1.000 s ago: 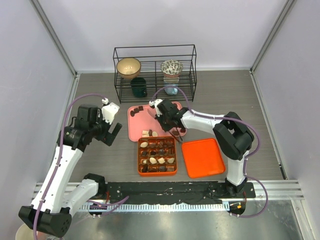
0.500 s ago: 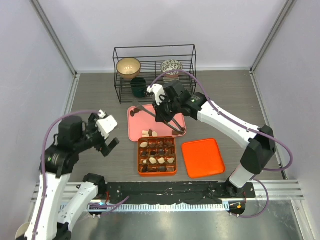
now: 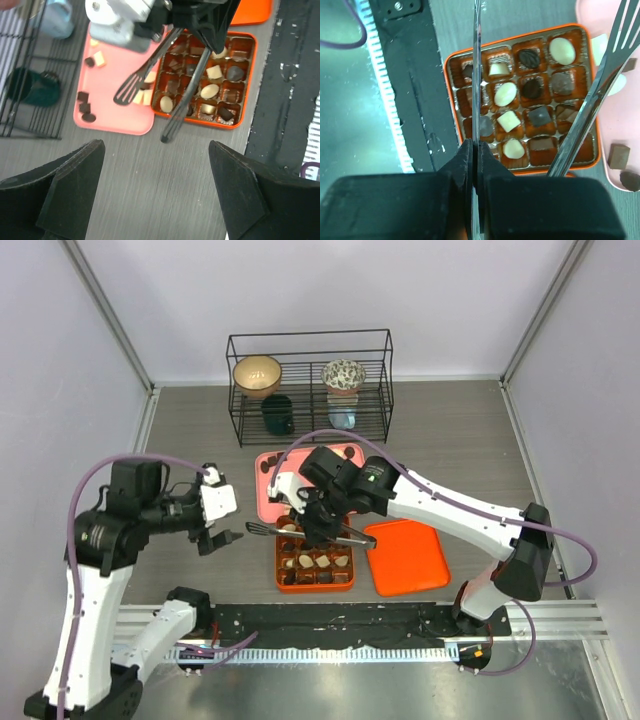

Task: Pack the chocolate
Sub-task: Pick up the clamp from the plate.

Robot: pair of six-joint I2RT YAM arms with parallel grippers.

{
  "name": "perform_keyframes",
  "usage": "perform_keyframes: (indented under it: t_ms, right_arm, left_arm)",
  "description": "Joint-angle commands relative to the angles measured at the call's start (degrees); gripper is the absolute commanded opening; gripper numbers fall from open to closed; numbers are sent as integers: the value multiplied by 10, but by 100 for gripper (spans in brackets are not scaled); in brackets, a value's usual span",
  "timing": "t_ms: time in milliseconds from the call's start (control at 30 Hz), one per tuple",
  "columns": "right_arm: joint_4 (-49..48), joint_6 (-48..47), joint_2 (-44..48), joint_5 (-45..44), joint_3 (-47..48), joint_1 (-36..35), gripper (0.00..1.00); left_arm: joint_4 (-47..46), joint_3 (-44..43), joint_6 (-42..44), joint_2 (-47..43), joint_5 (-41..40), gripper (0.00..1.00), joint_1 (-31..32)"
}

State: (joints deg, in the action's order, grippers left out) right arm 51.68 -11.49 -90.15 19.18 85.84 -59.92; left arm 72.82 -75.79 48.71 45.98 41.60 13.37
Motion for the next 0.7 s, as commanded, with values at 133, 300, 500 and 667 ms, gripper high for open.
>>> perform_keyframes:
  t_ms: [133, 300, 500, 667]
  right_arm:
    - [47, -34, 41, 9, 49, -18, 1]
    - [75, -51, 34, 16, 75, -18, 1]
    - [91, -64, 23, 2, 113, -18, 1]
    - [97, -64, 16, 4, 128, -18, 1]
  left_arm:
    - [221, -14, 154, 54, 107, 77, 13]
    - [223, -1, 115, 69, 79, 74, 116]
    - [220, 13, 101, 106, 72, 66, 142]
    - [192, 19, 80, 112, 66, 55, 142]
